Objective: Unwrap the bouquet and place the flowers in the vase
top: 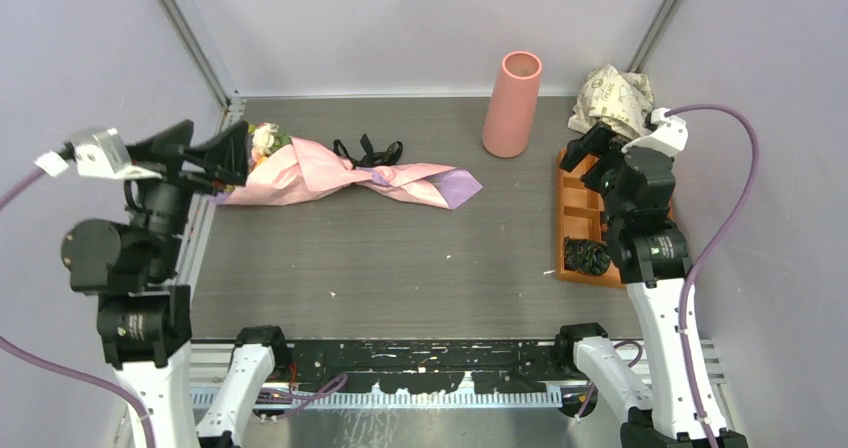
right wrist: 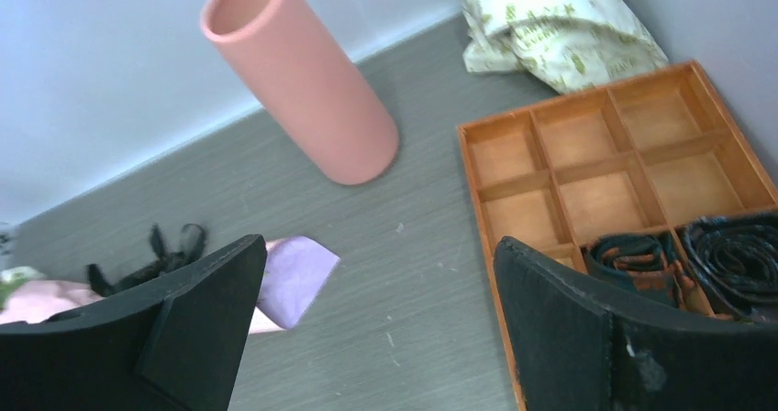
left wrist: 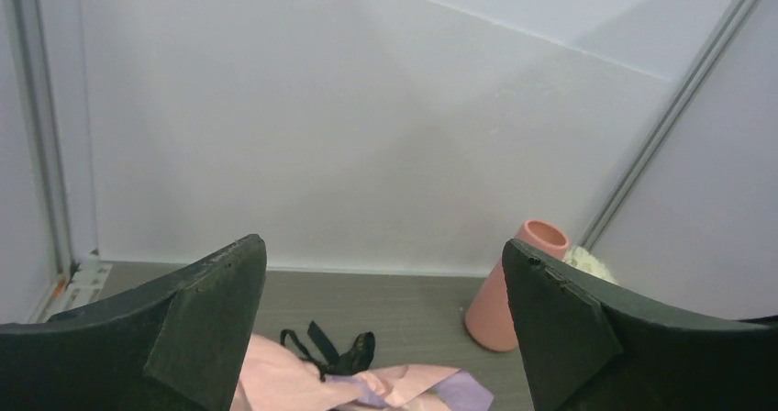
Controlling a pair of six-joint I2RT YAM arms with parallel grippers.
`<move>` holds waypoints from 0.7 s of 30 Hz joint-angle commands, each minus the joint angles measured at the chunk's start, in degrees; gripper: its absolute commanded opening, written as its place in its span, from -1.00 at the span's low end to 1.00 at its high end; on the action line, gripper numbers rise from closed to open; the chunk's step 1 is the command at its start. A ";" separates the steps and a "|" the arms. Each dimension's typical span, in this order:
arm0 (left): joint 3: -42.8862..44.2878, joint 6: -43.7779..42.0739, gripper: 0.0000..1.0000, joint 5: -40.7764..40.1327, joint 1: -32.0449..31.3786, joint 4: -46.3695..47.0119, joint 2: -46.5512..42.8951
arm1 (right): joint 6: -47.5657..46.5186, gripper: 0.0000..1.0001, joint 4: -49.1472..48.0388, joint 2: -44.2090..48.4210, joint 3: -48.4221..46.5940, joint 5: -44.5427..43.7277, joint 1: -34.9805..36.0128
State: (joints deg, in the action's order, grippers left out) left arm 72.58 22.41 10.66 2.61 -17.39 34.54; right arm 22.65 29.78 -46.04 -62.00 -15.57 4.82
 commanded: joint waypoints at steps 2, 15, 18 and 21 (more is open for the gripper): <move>16.22 7.49 0.99 1.23 -0.15 -6.98 12.43 | 1.32 0.99 -2.95 -1.86 -11.80 8.27 0.25; 17.47 7.14 0.99 7.83 -0.14 -0.46 15.56 | 13.87 0.99 -12.81 -19.47 -31.77 32.26 0.29; 9.62 9.56 0.99 4.06 -0.13 8.43 12.10 | 13.99 0.99 -4.89 -29.01 -40.74 36.23 3.78; 9.20 9.80 0.99 4.44 -0.15 8.69 14.25 | 5.90 0.99 5.50 -37.05 -51.15 27.40 14.70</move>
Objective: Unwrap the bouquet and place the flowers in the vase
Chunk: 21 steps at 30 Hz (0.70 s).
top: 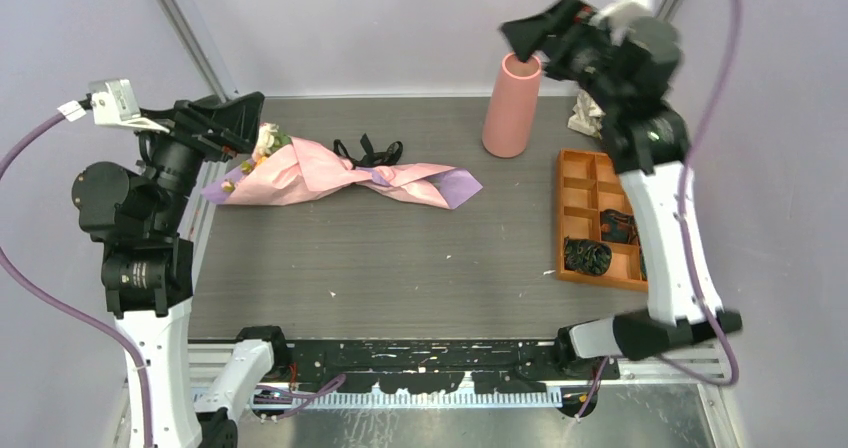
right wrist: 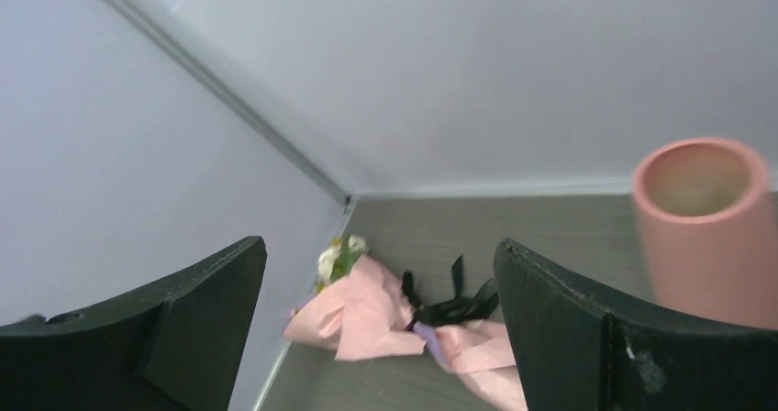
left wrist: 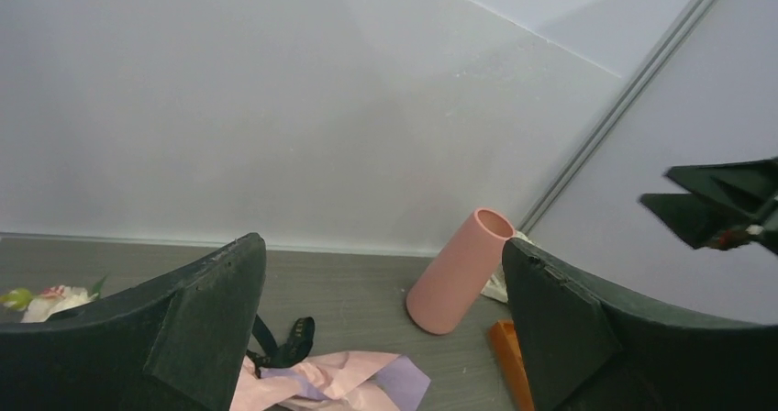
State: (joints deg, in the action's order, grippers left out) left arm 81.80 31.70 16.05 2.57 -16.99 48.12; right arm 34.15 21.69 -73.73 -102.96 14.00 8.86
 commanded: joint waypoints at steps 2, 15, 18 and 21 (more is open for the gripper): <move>5.44 0.93 0.99 -3.83 -0.10 -0.92 5.96 | -10.65 0.99 19.48 -14.98 -16.59 -10.68 18.74; 5.88 6.90 0.90 -22.09 -0.10 -23.70 23.72 | -15.62 0.99 29.02 -44.13 -23.57 -23.27 33.04; 7.14 4.37 0.90 -23.61 -0.10 -25.40 24.62 | -17.87 0.99 30.59 -51.62 -27.10 -24.92 33.14; 7.02 2.89 0.89 -25.05 -0.11 -26.77 24.00 | -20.50 0.99 30.83 -58.24 -30.67 -25.90 33.11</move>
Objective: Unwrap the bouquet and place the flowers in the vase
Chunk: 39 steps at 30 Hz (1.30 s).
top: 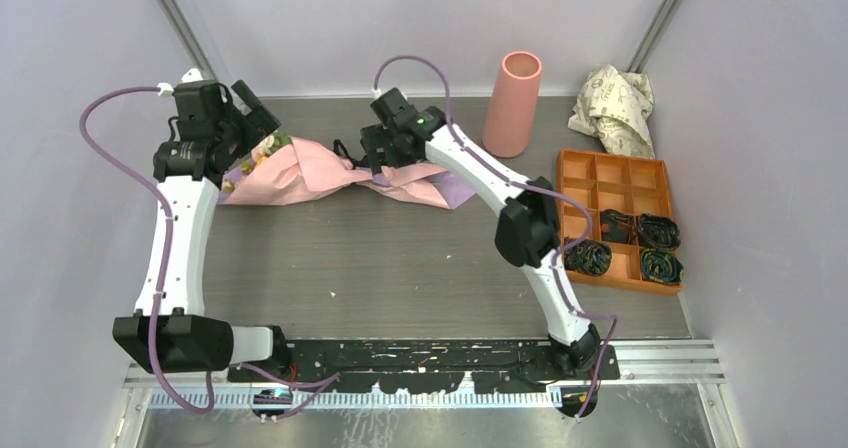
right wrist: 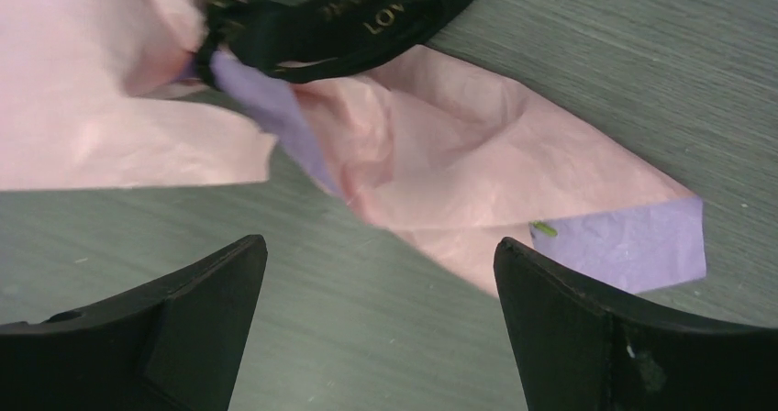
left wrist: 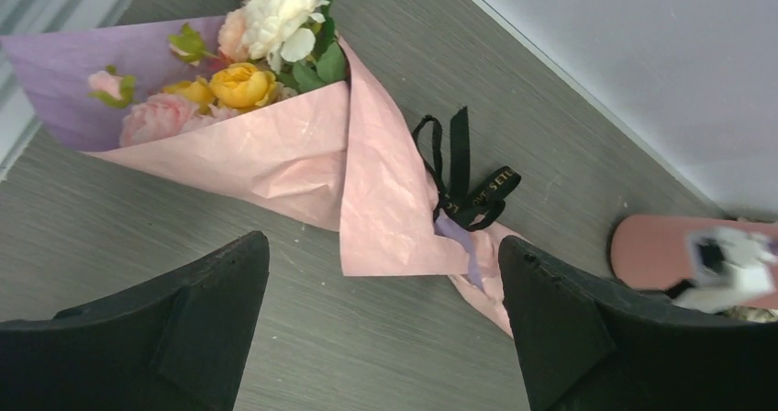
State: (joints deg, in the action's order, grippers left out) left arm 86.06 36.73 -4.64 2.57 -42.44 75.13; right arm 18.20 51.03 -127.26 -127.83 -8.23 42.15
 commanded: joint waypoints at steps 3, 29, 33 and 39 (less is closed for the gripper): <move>-1.27 -1.53 0.89 -3.93 -0.06 -0.13 -5.70 | -8.16 0.99 1.54 -11.96 -11.17 -4.82 -0.15; -15.76 -1.31 0.02 15.72 -2.01 6.56 -6.00 | 4.62 -0.99 -10.35 2.09 23.97 -1.83 -1.16; -19.51 -1.90 -0.08 15.26 -5.98 6.83 -6.20 | 8.91 -0.99 -11.66 11.49 36.24 -4.07 2.68; -23.67 -1.38 -0.13 14.41 -10.00 8.23 -5.70 | 12.43 -0.99 -10.17 20.25 45.94 -6.42 10.66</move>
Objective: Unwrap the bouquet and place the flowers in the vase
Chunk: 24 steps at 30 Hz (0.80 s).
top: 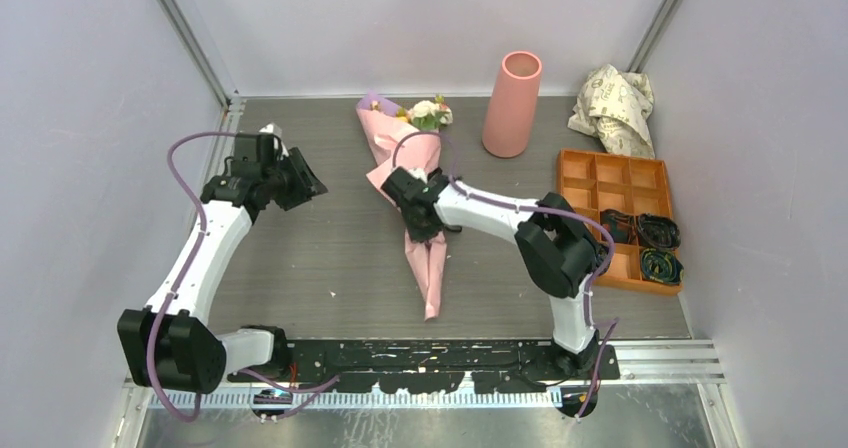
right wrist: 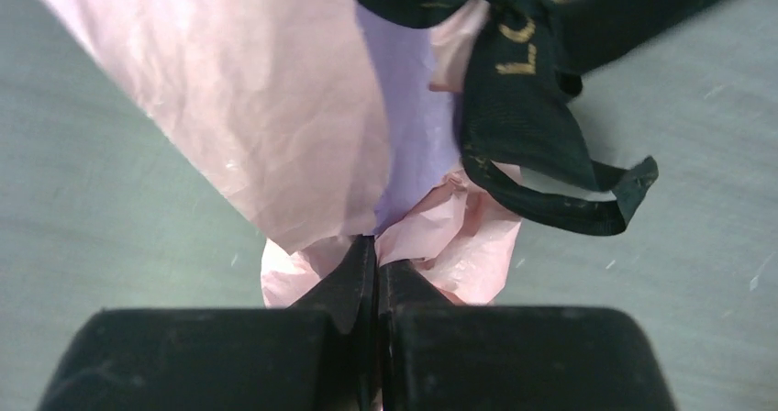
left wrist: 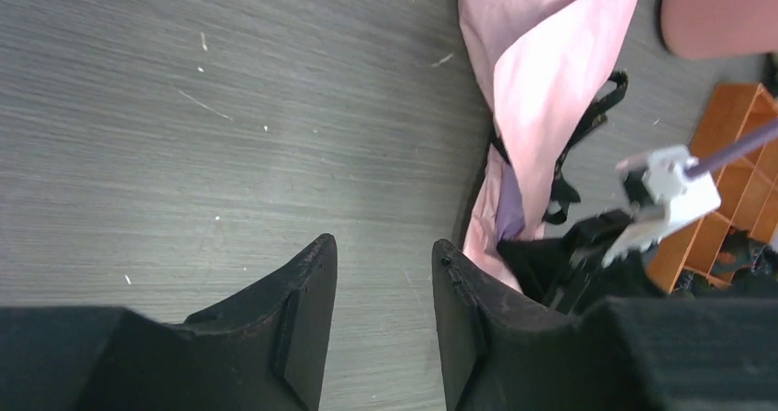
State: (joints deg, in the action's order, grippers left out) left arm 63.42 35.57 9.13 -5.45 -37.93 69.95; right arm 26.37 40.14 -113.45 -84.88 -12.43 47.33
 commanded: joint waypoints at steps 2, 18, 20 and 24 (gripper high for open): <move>-1.64 -0.07 -0.14 -0.39 -3.33 4.20 -0.43 | 4.94 -0.70 2.22 8.00 4.43 -3.55 7.41; 8.94 -1.07 -0.09 1.22 -12.63 16.57 16.63 | 6.47 0.49 3.48 26.70 5.77 -18.59 5.44; 12.27 -1.85 -0.18 1.41 -14.35 17.30 20.37 | 6.75 0.40 1.64 27.26 7.65 -16.10 3.02; 17.07 -3.42 -0.29 -0.22 -17.47 17.99 26.56 | 5.81 0.19 -2.38 27.45 10.91 -11.98 0.93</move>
State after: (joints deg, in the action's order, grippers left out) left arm 75.35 34.39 9.06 -20.38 -24.62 93.62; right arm 31.70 42.17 -87.22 -76.42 -26.48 49.84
